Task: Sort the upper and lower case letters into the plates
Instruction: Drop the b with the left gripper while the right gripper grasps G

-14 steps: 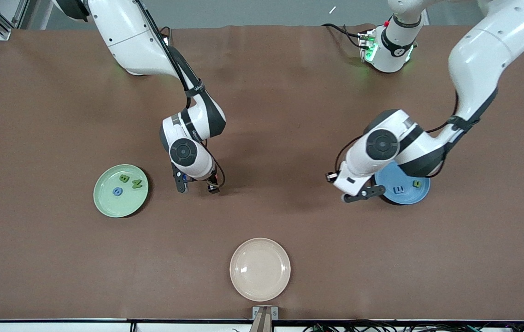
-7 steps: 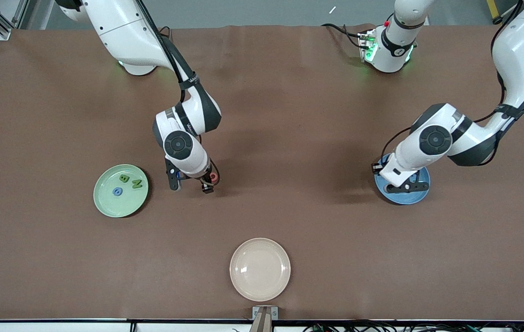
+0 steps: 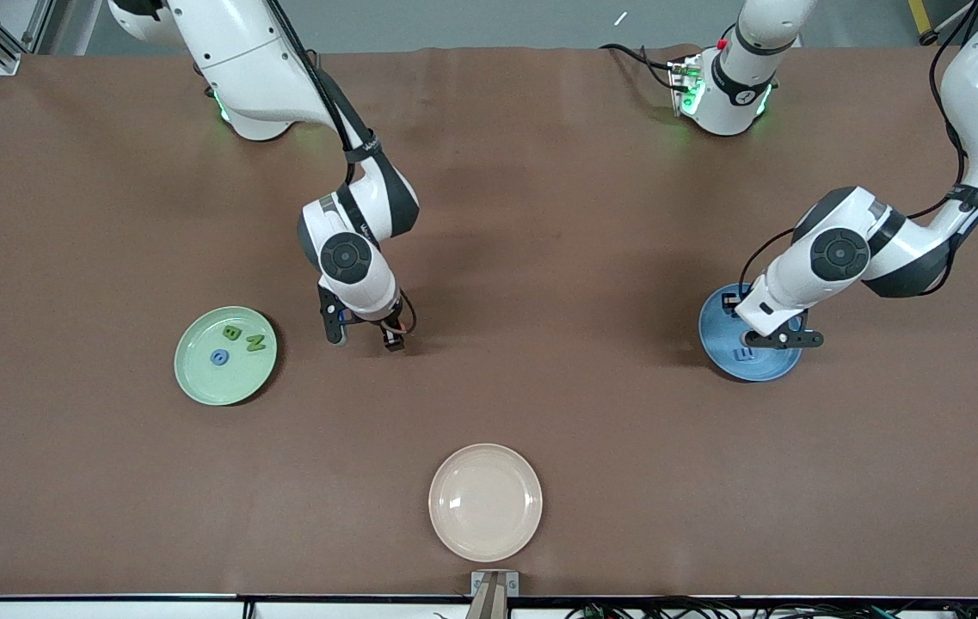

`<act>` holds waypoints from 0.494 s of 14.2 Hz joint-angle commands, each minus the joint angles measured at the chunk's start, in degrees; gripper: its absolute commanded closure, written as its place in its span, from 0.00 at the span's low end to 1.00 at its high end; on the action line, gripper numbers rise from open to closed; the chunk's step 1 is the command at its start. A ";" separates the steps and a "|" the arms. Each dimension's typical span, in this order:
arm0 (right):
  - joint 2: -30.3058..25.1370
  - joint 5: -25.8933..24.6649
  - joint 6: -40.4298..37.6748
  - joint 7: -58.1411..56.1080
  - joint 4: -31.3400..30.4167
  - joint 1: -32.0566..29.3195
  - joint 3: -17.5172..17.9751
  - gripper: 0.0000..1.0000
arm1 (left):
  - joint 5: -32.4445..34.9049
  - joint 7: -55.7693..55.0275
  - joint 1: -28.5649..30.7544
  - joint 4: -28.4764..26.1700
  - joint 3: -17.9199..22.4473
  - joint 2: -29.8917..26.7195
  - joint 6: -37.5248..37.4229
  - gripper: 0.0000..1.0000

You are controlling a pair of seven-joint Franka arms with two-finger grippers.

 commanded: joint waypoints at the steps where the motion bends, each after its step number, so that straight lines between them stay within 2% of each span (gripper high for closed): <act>1: -1.32 -1.10 1.35 1.35 -1.49 0.58 -0.68 0.25 | 2.39 0.51 0.52 -1.62 1.19 -0.25 3.57 0.84; 5: -0.88 -1.10 3.45 1.35 -1.40 0.15 -0.68 0.27 | 3.09 0.60 0.43 -1.62 1.98 0.02 4.72 0.84; 7: -0.70 -1.19 4.25 1.35 -1.31 0.15 -0.68 0.32 | 3.35 0.60 0.43 -1.62 2.07 0.63 4.72 0.83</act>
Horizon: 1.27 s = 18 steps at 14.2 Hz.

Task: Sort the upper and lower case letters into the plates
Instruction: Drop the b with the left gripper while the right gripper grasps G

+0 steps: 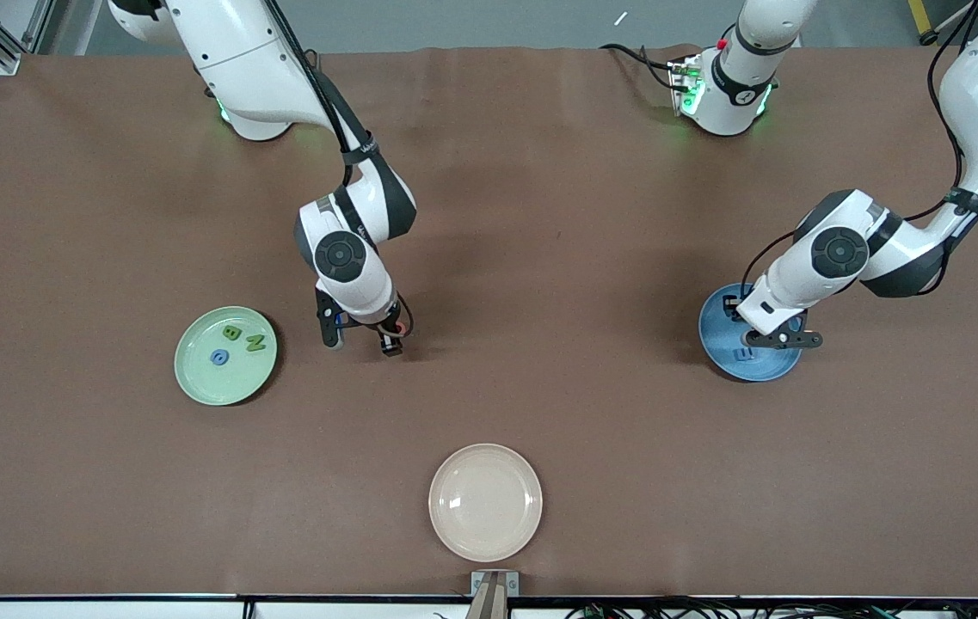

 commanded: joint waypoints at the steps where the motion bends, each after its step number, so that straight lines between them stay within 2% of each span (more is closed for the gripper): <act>1: -0.63 -1.08 1.93 1.31 -1.17 0.15 -0.06 0.33 | 1.98 0.52 0.35 -0.56 0.45 0.47 0.97 0.82; 5: -0.10 -1.08 2.20 1.40 -1.43 0.41 -0.06 0.34 | 2.16 0.52 0.35 -0.56 1.24 1.00 1.06 0.82; 7: 0.25 -1.08 2.11 1.40 -1.43 0.50 -0.06 0.34 | 2.16 0.52 0.26 -0.56 1.42 1.00 1.76 0.78; 8: 0.34 -1.08 2.11 1.40 -1.43 0.42 -0.06 0.34 | 2.16 0.52 0.26 -0.56 1.42 1.00 1.76 0.66; 10: 0.78 -1.00 2.20 1.40 -1.35 0.59 -0.06 0.34 | 2.16 0.70 0.00 -0.21 1.33 0.74 1.67 0.08; 11: 0.87 -1.00 2.20 1.40 -1.35 0.59 0.03 0.38 | 2.16 0.78 -0.09 0.05 1.16 0.48 1.67 0.01; 12: 0.87 -1.00 2.20 1.40 -1.35 0.33 0.03 0.48 | 2.07 0.52 -0.09 0.40 0.37 0.21 1.59 0.01; 13: 0.78 -1.00 2.20 1.40 -1.35 0.07 0.03 0.65 | 1.90 0.35 -0.01 0.75 -0.77 0.21 1.32 0.00; 14: 0.87 -0.91 2.20 1.40 -1.35 -0.02 0.03 0.88 | 1.63 0.34 -0.01 1.28 -1.30 0.21 1.15 0.01; 15: 0.78 -0.56 1.93 1.40 -1.17 -0.11 0.03 1.00 | 1.54 0.34 -0.09 1.37 -1.48 0.21 1.06 0.01; 18: -0.71 -0.82 -1.12 -1.83 -0.82 -2.74 -0.06 1.00 | 1.46 0.34 -0.01 1.46 -2.27 0.12 0.80 0.01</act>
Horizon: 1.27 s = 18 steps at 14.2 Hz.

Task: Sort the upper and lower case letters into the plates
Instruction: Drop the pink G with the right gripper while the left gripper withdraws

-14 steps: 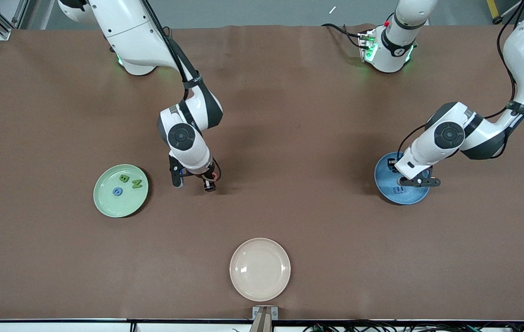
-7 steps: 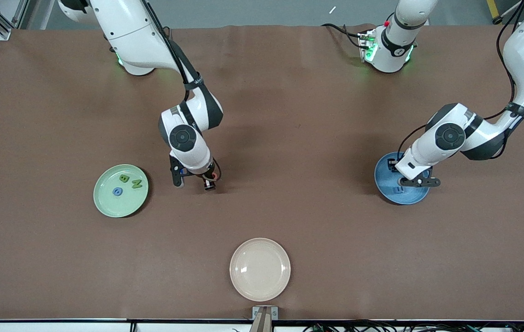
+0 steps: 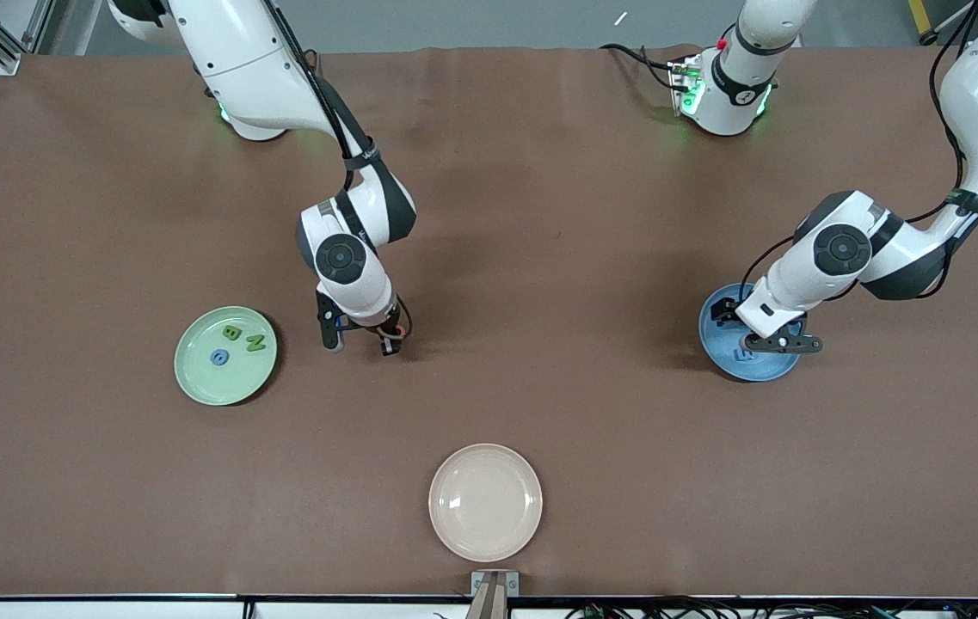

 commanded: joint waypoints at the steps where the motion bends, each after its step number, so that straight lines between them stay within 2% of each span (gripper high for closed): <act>1: -3.60 -0.82 -5.55 -5.60 -0.34 -3.63 0.22 1.00 | 0.48 0.29 0.32 0.64 -0.99 -0.71 -0.87 0.00; 5: -9.14 -0.64 -11.82 -25.11 -1.13 -12.68 0.31 1.00 | -0.22 0.38 -0.03 2.39 -1.79 -0.54 -1.84 0.01; 8: -9.42 -0.64 -11.82 -35.05 -2.01 -18.56 0.31 1.00 | -9.76 2.04 -5.99 8.53 -1.96 -2.37 -9.73 0.01; 10: -9.06 -0.65 -11.91 -38.14 -2.01 -20.86 0.31 1.00 | -17.23 5.20 -10.21 11.44 -0.48 -6.05 -10.45 0.01; 14: -7.57 -0.73 -11.74 -45.35 -1.92 -26.04 0.31 1.00 | -30.07 11.70 -21.88 14.52 10.75 -15.11 -10.45 0.01; 18: -5.11 -0.91 -10.34 -48.17 -1.05 -28.95 0.31 1.00 | -40.63 16.02 -35.95 17.51 24.46 -20.30 -10.45 0.02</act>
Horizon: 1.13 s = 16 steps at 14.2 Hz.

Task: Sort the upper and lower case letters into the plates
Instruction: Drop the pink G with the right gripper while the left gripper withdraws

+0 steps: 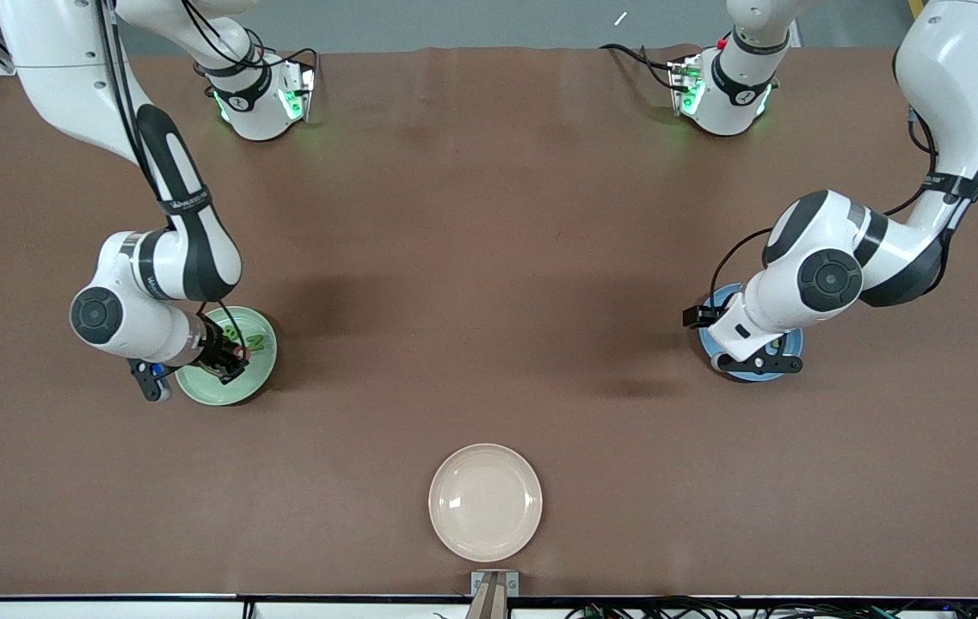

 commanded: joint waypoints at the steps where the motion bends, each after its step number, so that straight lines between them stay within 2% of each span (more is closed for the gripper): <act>1: 1.82 -0.86 1.74 -0.82 0.64 -1.71 1.05 1.00 | -7.30 3.28 -10.56 1.17 10.50 -5.41 -0.67 0.03; 3: 3.23 -0.86 1.92 -0.82 1.78 -1.98 1.05 1.00 | -12.66 5.56 -21.01 1.43 21.38 -7.87 -0.67 0.03; 7: 4.20 -0.51 3.33 -0.65 1.87 -1.89 1.14 0.98 | -24.26 8.56 -50.53 1.52 52.30 -10.43 -0.67 0.04; 8: 4.29 -0.51 3.16 -0.73 1.87 -1.89 1.14 0.88 | -26.03 8.91 -56.95 1.52 59.60 -11.04 -0.67 0.04; 9: 4.29 -0.51 2.81 -0.91 2.05 -1.89 1.14 0.60 | -26.31 9.17 -60.93 1.52 64.20 -11.83 -0.67 0.04; 10: 4.29 -0.68 2.63 -1.00 2.31 -1.80 1.14 0.23 | -26.31 9.26 -61.49 1.96 65.29 -12.10 -0.67 0.03; 11: 4.20 -0.77 2.63 -0.74 2.31 -1.63 1.05 0.00 | -26.31 9.26 -61.32 3.01 65.47 -12.45 -0.76 0.02; 13: 3.76 -0.94 0.45 -1.43 3.27 -1.54 1.05 0.00 | -26.22 9.26 -60.10 3.46 65.65 -15.34 -0.76 0.01; 16: 2.01 -1.12 -14.55 -15.00 8.98 -1.27 1.14 0.00 | -26.22 10.75 -57.20 3.28 65.48 -21.40 -1.02 0.01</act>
